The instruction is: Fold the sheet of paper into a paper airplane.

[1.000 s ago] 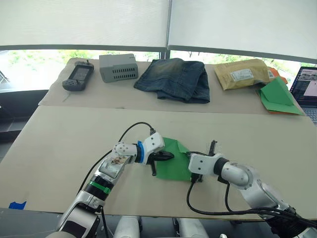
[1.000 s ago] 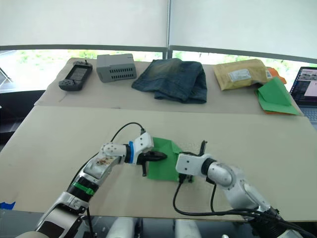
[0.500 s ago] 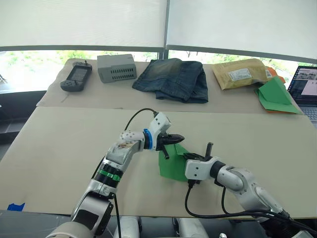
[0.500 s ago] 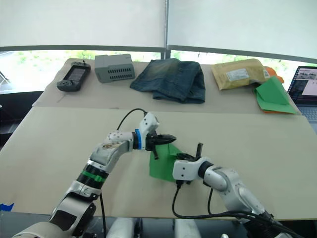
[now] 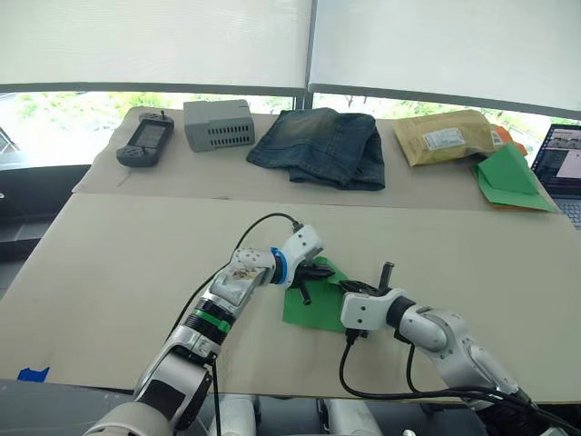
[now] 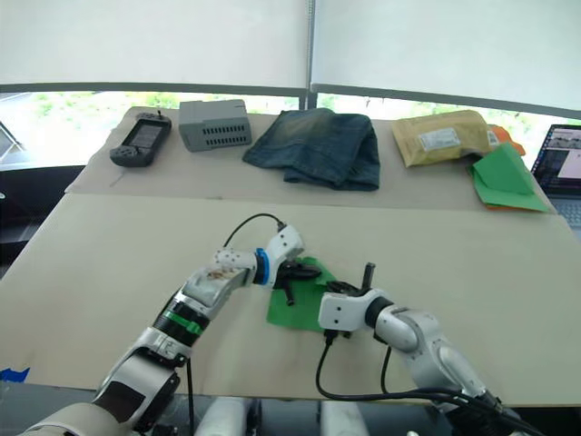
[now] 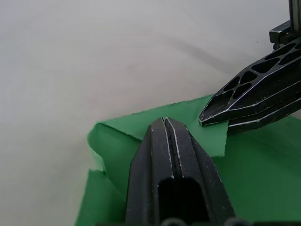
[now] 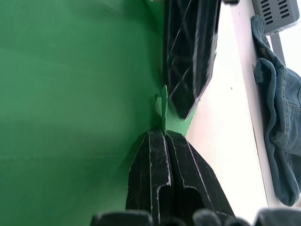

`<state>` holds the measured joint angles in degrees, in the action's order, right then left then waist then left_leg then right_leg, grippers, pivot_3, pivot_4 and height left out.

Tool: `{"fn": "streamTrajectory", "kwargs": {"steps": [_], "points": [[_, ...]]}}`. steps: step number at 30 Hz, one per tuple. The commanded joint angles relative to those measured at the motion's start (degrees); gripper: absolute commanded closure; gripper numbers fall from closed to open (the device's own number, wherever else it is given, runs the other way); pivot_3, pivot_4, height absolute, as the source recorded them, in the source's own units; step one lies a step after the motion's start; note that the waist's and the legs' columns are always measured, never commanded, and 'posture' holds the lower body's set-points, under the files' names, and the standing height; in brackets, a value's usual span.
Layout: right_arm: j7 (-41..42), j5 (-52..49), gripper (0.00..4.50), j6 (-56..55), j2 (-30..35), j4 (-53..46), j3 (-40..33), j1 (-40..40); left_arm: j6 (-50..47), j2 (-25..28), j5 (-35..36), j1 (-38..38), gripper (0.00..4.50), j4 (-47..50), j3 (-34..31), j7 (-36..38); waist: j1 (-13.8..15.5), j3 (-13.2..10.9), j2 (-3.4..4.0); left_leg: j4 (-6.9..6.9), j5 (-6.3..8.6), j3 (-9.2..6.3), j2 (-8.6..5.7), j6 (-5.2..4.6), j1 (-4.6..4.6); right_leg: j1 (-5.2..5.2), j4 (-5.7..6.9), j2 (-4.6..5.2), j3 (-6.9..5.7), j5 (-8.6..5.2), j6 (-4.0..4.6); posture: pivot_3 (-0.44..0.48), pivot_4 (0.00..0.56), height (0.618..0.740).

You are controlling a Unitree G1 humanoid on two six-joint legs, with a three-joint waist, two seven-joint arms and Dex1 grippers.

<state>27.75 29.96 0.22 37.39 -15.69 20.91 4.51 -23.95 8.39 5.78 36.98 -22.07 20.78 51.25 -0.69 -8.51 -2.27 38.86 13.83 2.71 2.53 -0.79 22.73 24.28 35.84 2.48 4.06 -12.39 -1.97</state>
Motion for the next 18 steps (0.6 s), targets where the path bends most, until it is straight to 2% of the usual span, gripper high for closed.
{"fn": "streamTrajectory", "kwargs": {"steps": [1, 8, 13, 14, 18], "points": [[1.6, 0.2, 4.47, -0.2, -0.4, -0.2, 0.2, -0.8, 1.1, -1.3, -1.7, 0.8, 4.50, -1.4, 1.3, -0.8, 0.0, 0.0, 0.00, 0.00, 0.00, 0.00, 0.00, 0.00, 0.00, 0.00, 0.00, 0.00, 0.00, 0.00, 0.00, 0.000, 0.150, 0.734], [3.1, -1.9, 4.47, 1.6, -1.2, -2.2, -2.5, -0.8, 1.7, -0.4, -5.3, 0.7, 4.50, -4.0, 3.0, -2.0, 0.3, 0.0, -0.02, 0.03, 0.00, -0.06, -0.04, 0.00, -0.04, -0.10, 0.00, 0.01, 0.01, 0.00, -0.01, 0.000, 0.150, 0.734], [8.0, -5.4, 3.09, 4.2, 0.0, -6.8, -5.2, -2.3, 2.5, 0.0, -5.9, 0.5, 4.50, -4.6, 2.9, -1.6, 0.5, 0.0, -0.05, 0.05, 0.00, -0.08, -0.06, 0.00, -0.03, -0.12, 0.00, 0.01, 0.03, 0.00, -0.03, 0.000, 0.150, 0.734], [8.5, -5.7, 2.56, 5.9, -0.1, -8.5, -6.3, -2.8, 2.6, 0.0, -5.9, 0.4, 4.50, -4.7, 2.8, -1.7, 0.5, 0.0, -0.05, 0.05, 0.00, -0.09, -0.06, 0.00, -0.03, -0.11, 0.00, 0.01, 0.03, 0.00, -0.03, 0.000, 0.150, 0.734], [11.2, -9.3, 1.23, 11.6, -1.0, -14.3, -10.0, -4.9, 2.9, 0.4, -6.2, 0.5, 4.50, -5.2, 2.7, -1.8, 0.5, 0.0, -0.05, 0.05, 0.00, -0.09, -0.06, 0.00, -0.02, -0.10, 0.00, 0.01, 0.03, 0.00, -0.03, 0.000, 0.150, 0.734]]}}
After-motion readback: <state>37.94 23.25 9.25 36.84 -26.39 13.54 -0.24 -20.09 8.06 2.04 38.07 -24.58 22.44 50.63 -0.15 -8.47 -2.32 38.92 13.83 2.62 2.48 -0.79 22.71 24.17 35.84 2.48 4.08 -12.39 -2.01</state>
